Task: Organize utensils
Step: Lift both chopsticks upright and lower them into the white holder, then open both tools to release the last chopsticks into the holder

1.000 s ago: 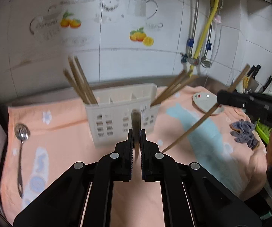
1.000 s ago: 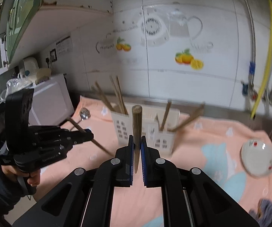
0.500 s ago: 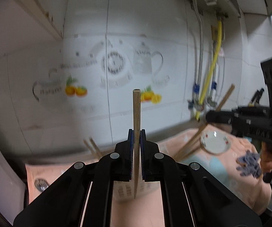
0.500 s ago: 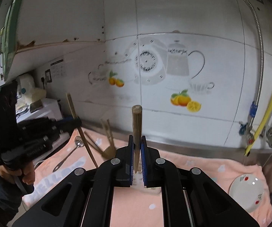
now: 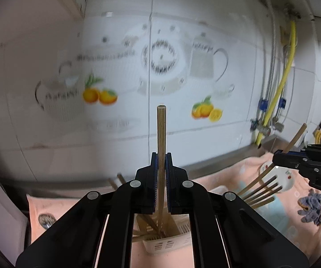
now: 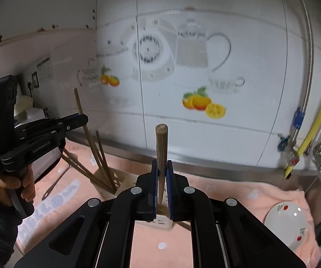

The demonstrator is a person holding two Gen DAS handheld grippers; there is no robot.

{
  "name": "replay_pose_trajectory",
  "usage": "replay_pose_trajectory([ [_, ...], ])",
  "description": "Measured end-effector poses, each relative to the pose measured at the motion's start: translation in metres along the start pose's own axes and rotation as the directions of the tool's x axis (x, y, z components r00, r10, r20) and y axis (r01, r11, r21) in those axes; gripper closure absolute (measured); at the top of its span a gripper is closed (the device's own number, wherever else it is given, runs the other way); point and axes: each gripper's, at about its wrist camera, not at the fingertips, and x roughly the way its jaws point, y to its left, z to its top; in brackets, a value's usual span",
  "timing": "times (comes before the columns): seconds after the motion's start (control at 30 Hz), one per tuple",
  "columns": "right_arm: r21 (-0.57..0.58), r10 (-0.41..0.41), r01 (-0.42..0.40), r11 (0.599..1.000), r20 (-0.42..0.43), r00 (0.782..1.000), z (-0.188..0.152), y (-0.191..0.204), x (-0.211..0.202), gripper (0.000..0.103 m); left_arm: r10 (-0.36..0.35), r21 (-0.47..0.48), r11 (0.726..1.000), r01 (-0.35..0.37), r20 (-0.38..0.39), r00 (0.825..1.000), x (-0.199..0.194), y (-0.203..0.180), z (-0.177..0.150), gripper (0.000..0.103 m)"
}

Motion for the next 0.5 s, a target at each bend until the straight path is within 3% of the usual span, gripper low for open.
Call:
replay_pose_trajectory([
  [0.37,-0.008,0.001,-0.001,1.000,-0.062,0.998,-0.019,0.007,0.027,0.096,0.000,0.008,1.000,0.000,-0.047,0.999,0.004,0.005,-0.015,0.091],
  [0.43,-0.005,-0.002,0.002,1.000,-0.055,0.998,-0.019,0.007,0.025,0.096,0.005,0.013,1.000,-0.004,-0.038,0.999,-0.001,0.004,-0.016,0.070],
  [0.5,-0.003,-0.004,0.004,1.000,-0.047,0.999,-0.018,0.007,0.021,0.094,0.013,0.008,1.000,-0.013,-0.023,1.000,-0.008,0.005,-0.017,0.059],
])
